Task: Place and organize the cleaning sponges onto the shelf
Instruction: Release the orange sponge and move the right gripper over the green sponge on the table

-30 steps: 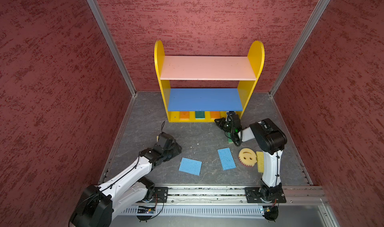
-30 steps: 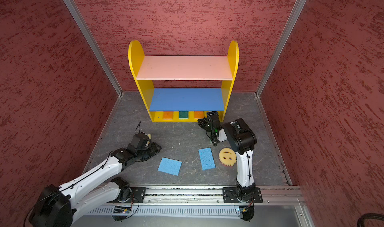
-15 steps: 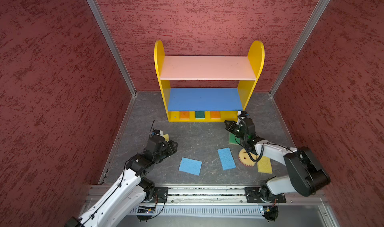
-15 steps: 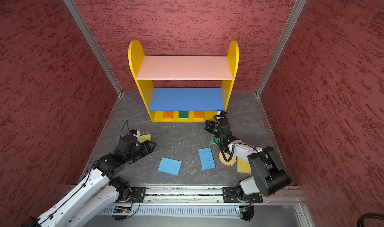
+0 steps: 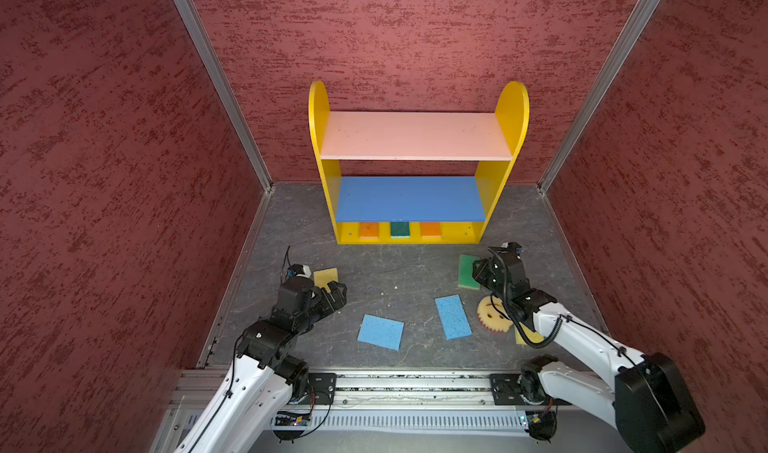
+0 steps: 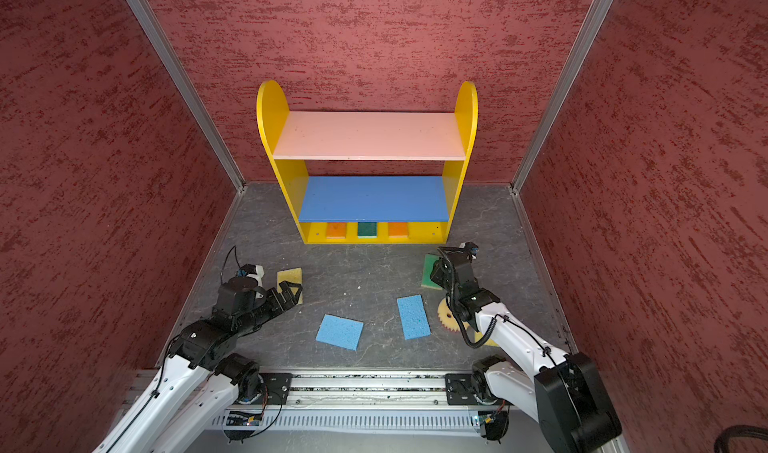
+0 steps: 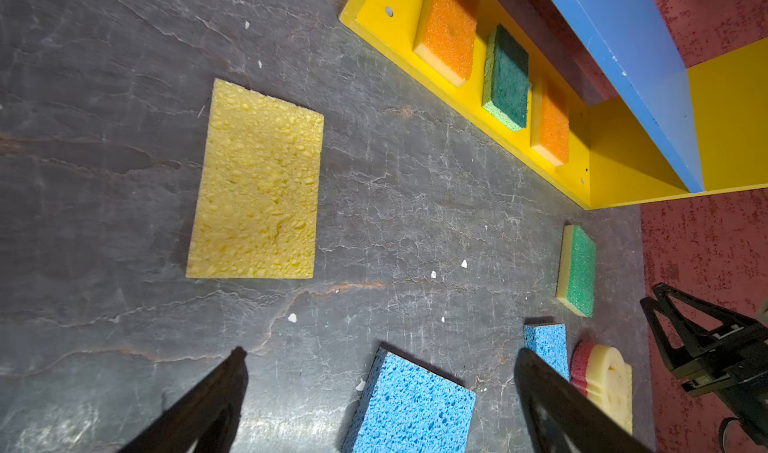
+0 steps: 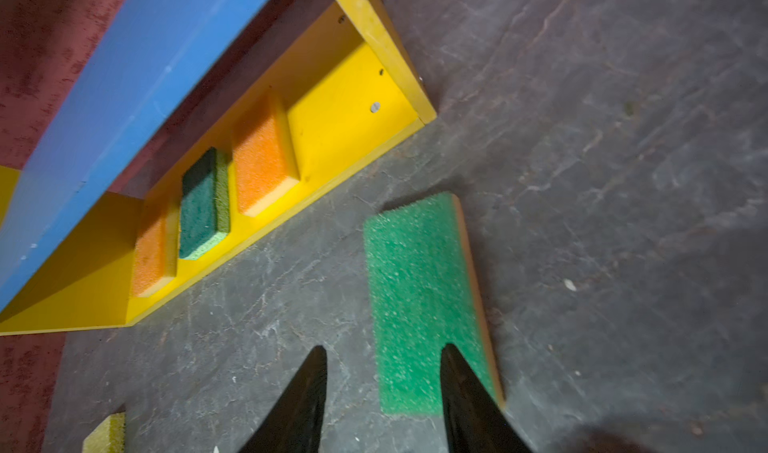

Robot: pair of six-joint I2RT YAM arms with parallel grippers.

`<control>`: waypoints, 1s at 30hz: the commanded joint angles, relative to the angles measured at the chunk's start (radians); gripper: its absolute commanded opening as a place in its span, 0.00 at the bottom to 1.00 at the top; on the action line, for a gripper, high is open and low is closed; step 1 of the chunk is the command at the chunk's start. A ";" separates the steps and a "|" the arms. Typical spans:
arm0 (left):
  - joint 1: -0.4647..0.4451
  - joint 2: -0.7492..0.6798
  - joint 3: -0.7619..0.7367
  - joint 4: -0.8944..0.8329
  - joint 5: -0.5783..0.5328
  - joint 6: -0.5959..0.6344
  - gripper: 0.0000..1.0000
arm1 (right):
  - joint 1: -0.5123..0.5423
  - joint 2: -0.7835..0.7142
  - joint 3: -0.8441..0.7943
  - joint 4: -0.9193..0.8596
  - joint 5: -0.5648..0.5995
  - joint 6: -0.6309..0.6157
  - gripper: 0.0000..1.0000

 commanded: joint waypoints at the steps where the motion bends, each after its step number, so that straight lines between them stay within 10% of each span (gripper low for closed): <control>1: 0.024 -0.001 -0.013 0.011 0.042 0.037 1.00 | 0.004 0.015 -0.008 -0.017 0.029 0.029 0.46; 14: 0.112 -0.040 -0.046 0.029 0.147 0.057 1.00 | 0.004 0.177 -0.008 0.008 0.005 0.080 0.53; 30: 0.244 0.007 -0.088 0.098 0.276 0.065 0.99 | 0.006 0.233 -0.007 0.134 -0.057 0.032 0.17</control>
